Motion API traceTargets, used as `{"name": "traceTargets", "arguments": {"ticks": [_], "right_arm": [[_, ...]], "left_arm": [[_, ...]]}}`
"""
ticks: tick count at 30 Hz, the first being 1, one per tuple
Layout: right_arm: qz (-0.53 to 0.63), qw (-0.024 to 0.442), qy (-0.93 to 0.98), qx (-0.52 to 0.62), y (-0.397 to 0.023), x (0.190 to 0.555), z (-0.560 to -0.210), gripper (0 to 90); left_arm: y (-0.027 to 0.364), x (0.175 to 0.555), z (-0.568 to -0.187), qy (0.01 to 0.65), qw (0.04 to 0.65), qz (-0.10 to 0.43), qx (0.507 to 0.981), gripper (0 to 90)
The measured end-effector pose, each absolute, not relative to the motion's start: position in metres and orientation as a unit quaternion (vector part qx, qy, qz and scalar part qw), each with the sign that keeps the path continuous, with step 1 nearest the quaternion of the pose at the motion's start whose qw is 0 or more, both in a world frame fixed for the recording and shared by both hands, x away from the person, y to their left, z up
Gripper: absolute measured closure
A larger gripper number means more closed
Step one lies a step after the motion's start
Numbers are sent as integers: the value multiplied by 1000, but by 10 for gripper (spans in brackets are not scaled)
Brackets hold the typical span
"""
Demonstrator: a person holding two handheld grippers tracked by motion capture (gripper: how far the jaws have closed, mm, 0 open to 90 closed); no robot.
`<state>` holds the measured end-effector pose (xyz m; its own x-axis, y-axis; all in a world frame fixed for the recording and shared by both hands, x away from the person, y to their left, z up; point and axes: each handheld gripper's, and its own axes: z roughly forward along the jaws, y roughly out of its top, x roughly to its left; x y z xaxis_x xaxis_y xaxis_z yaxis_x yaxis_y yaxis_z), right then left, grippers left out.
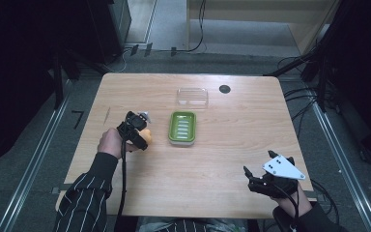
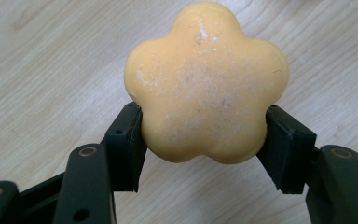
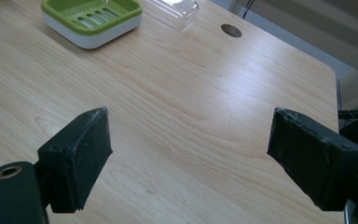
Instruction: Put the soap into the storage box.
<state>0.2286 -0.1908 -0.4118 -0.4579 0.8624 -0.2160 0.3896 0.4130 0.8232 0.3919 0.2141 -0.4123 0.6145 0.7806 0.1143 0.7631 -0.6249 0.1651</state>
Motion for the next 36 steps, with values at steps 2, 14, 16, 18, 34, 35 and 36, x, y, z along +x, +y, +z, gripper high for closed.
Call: {"name": "traceTargets", "arguments": {"ticks": [2, 14, 16, 18, 34, 35, 36], "right_arm": [[361, 327, 773, 405, -191, 228, -412, 137], [360, 329, 774, 405, -192, 229, -412, 137], [359, 328, 774, 406, -192, 229, -413, 137], [360, 327, 773, 408, -193, 230, -413, 137], [358, 329, 773, 408, -194, 227, -413, 137], [358, 330, 772, 410, -194, 227, -412, 137], [358, 331, 771, 411, -194, 227, -412, 137]], "left_arm": [[212, 394, -412, 428, 52, 87, 898, 393], [202, 404, -408, 408, 54, 88, 907, 393], [199, 407, -408, 405, 53, 87, 909, 394], [196, 409, -408, 403, 55, 88, 909, 393], [176, 419, -400, 375, 64, 82, 921, 393], [175, 419, -400, 371, 63, 82, 923, 393], [175, 419, -400, 370, 63, 82, 923, 394]]}}
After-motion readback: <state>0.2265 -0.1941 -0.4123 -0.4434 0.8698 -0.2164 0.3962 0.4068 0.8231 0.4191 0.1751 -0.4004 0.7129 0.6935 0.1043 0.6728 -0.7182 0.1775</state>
